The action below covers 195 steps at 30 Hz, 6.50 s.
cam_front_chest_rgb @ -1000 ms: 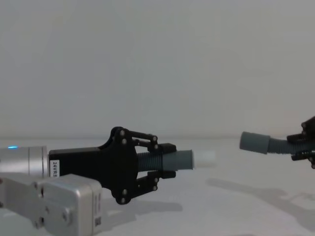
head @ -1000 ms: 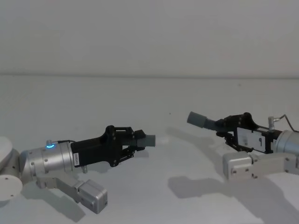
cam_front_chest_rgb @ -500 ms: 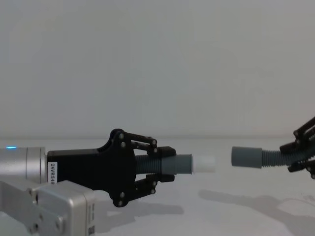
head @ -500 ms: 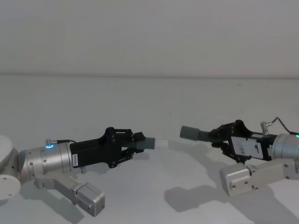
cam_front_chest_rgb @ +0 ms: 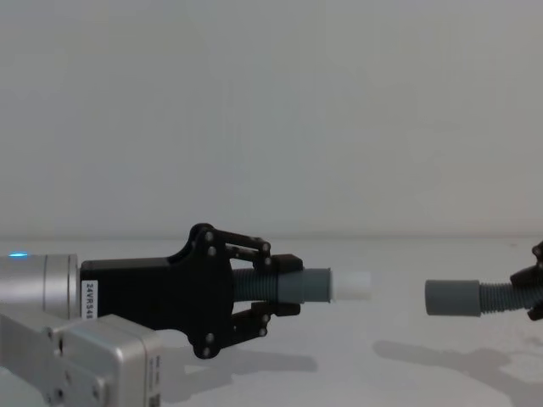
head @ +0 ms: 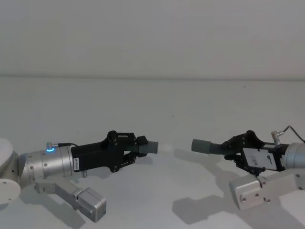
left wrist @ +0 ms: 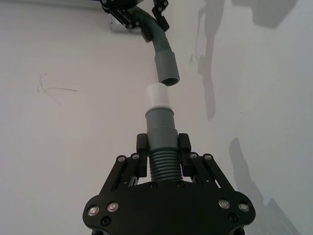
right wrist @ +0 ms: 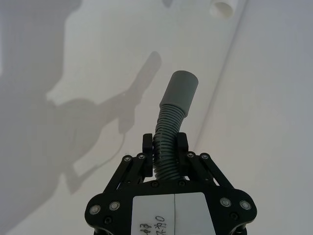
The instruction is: Use both hands to pick up one end of the pipe from the table, align the ends, and insert them.
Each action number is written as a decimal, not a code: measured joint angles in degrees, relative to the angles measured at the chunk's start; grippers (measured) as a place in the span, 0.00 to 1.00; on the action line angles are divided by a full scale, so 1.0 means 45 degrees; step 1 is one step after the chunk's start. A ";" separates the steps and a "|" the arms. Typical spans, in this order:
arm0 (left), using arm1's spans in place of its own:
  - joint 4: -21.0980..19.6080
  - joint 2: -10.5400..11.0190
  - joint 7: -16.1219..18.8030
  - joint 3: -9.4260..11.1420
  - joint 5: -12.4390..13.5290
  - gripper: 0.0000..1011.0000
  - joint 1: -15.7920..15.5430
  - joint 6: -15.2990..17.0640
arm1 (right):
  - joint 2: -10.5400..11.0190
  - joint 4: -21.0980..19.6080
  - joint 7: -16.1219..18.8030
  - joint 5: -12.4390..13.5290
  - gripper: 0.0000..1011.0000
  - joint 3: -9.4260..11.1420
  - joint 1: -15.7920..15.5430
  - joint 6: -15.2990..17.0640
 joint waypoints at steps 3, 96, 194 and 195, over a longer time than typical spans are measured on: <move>0.0003 0.0004 0.0013 0.0004 0.0017 0.36 -0.0003 -0.0010 | 0.0124 -0.0173 0.0039 -0.0001 0.27 0.0050 -0.0070 0.0055; 0.0012 0.0009 0.0047 0.0006 0.0078 0.36 -0.0017 -0.0035 | -0.0705 -0.1290 0.1606 -0.0422 0.27 0.0522 -0.0062 -0.0481; 0.0011 0.0009 0.0048 0.0005 0.0078 0.36 -0.0017 -0.0035 | -0.1063 -0.1366 0.1399 -0.0923 0.27 0.1488 -0.1105 -0.0545; 0.0012 0.0009 0.0048 0.0004 0.0079 0.36 -0.0018 -0.0035 | -0.1070 -0.1366 0.1399 -0.0933 0.27 0.1494 -0.1111 -0.0550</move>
